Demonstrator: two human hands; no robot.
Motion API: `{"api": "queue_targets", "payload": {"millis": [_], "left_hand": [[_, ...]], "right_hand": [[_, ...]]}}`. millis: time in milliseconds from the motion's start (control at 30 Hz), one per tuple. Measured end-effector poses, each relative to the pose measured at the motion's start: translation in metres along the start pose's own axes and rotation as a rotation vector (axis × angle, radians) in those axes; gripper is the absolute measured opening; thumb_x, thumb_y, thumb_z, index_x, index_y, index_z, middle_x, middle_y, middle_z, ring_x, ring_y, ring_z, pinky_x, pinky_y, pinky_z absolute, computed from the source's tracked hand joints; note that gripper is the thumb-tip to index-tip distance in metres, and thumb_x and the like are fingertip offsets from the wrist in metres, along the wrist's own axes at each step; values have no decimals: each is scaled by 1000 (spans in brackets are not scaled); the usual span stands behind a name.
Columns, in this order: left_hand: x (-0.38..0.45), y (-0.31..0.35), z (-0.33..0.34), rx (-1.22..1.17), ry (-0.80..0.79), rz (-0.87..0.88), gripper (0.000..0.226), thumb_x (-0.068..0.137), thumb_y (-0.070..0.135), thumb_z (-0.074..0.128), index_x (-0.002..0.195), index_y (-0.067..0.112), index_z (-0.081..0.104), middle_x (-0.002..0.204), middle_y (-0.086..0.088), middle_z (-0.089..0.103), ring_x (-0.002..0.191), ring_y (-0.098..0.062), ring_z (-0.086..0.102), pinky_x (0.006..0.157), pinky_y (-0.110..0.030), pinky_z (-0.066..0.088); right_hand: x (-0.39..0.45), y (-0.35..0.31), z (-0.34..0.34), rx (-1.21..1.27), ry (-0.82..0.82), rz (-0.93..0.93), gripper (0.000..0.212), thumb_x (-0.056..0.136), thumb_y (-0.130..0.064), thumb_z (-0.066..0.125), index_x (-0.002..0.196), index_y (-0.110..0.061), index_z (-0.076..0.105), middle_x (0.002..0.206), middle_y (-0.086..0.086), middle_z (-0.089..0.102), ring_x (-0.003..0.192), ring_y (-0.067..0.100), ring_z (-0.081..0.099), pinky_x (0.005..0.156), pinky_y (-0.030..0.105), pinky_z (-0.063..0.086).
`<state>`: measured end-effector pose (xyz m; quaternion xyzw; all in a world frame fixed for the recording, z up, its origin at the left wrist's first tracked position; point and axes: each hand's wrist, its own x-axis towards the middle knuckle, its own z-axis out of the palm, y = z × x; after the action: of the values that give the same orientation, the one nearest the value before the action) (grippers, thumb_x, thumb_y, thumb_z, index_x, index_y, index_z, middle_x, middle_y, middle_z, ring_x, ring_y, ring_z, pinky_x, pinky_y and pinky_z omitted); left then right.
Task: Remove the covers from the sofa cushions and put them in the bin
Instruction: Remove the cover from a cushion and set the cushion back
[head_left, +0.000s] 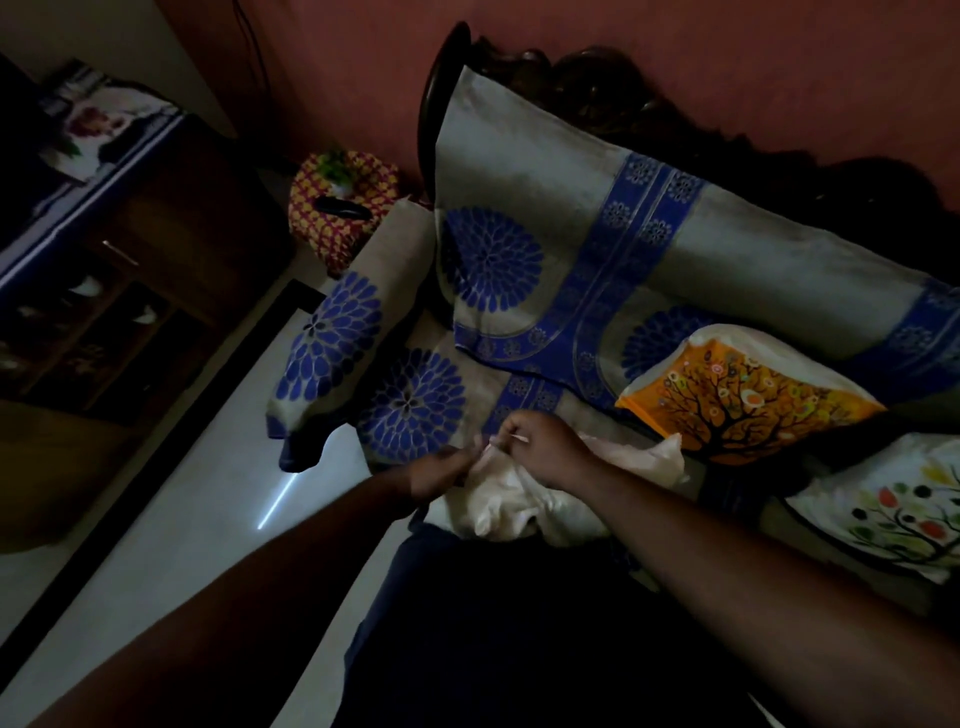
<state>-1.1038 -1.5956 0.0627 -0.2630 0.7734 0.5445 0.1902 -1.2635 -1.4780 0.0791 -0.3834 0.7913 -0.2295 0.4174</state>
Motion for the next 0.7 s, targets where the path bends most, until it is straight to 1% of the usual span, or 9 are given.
{"api": "queue_targets", "payload": {"millis": [133,233,300,367,433,500,567,600,700], "left_hand": [[-3,-5,-15,-232,222,2,47,88,30,75,49,19,52,53,2,45,52,-8,43,56,-23,35],[-10,-12,-41,-314,260,-22,49,80,44,78,55,10,51,56,-3,40,50,-7,38,53,-24,32],[-5,-19,-50,160,182,-69,56,84,62,68,66,10,61,67,-1,54,61,-8,53,61,-27,40],[-4,-16,-59,536,172,-58,43,93,58,55,90,18,69,96,0,67,92,-16,65,82,-31,48],[-6,-15,-67,500,115,12,20,97,33,60,111,22,69,116,-1,67,107,-23,64,94,-35,48],[-10,-16,-74,361,42,6,18,95,18,62,111,24,69,118,-5,67,108,-26,65,93,-39,52],[-15,-19,-74,293,33,-58,18,91,38,57,104,30,66,113,-8,68,104,-28,66,91,-44,53],[-13,-22,-73,321,70,-38,34,86,53,47,101,30,65,109,-7,68,102,-29,65,91,-42,52],[-5,-16,-69,356,141,-85,58,77,73,39,93,25,67,98,-2,70,95,-24,66,85,-35,50]], "right_hand": [[1,16,-37,-196,-191,26,51,98,-61,48,70,-22,61,75,4,61,73,24,61,68,36,46],[-5,46,-70,-235,-261,62,77,85,-85,41,71,-12,60,73,16,57,69,33,60,61,41,43],[-10,43,-63,-147,-284,-15,67,90,-74,49,69,-10,52,68,15,46,60,25,51,57,37,34],[-12,29,-53,-16,-318,-8,48,96,-54,58,72,-13,56,67,7,47,60,15,50,58,30,35],[-13,30,-50,71,-351,20,32,96,-46,64,81,-18,67,72,-3,61,65,8,59,60,25,43],[-18,46,-61,17,-314,7,26,93,-47,67,84,-23,68,79,-3,63,73,7,60,67,27,42],[-23,55,-70,-72,-243,10,35,91,-53,66,75,-23,60,75,0,54,72,11,55,66,30,37],[-24,54,-73,-67,-221,21,44,91,-58,63,73,-18,59,73,6,51,71,14,54,64,32,36],[-19,50,-75,104,-202,142,76,82,-77,59,92,-2,70,82,20,64,74,29,65,66,37,48]]}}
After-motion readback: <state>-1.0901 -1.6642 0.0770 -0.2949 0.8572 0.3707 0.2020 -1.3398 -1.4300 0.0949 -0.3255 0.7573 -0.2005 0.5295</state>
